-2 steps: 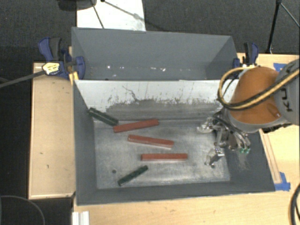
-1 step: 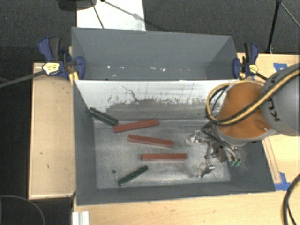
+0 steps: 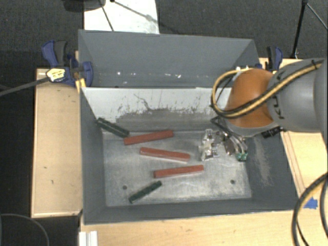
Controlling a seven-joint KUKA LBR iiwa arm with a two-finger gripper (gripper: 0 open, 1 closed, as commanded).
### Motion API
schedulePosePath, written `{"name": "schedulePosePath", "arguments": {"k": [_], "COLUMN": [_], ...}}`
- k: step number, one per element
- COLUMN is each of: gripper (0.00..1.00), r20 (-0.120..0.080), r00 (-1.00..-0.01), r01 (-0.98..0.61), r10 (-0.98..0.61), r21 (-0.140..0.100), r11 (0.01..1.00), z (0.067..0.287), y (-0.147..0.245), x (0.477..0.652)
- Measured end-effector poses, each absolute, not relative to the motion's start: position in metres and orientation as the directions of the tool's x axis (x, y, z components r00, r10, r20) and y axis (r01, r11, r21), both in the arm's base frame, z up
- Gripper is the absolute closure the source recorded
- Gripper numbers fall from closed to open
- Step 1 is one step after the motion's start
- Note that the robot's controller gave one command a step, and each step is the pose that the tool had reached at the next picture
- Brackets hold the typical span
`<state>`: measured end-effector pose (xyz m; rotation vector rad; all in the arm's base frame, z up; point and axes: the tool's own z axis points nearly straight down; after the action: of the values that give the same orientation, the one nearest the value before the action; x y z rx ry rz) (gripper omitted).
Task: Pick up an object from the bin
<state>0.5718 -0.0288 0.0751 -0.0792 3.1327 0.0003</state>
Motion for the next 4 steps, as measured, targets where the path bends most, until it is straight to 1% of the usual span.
{"name": "schedulePosePath", "arguments": {"k": [1, 2, 3, 4], "gripper": [0.00, 0.00, 1.00, 1.00], "r20": [-0.013, -0.013, -0.011, -0.012], "r00": [-0.998, -0.998, -0.993, -0.992], "r01": [-0.053, -0.054, -0.121, -0.122], "r10": [-0.053, -0.054, -0.121, -0.122], "r21": [-0.001, -0.001, 0.001, 0.001], "r11": [0.999, 0.999, 0.993, 0.993], "z": [0.074, 0.074, 0.076, 0.076], "y": [-0.029, -0.029, 0.045, 0.045], "x": [0.572, 0.572, 0.573, 0.573]}}
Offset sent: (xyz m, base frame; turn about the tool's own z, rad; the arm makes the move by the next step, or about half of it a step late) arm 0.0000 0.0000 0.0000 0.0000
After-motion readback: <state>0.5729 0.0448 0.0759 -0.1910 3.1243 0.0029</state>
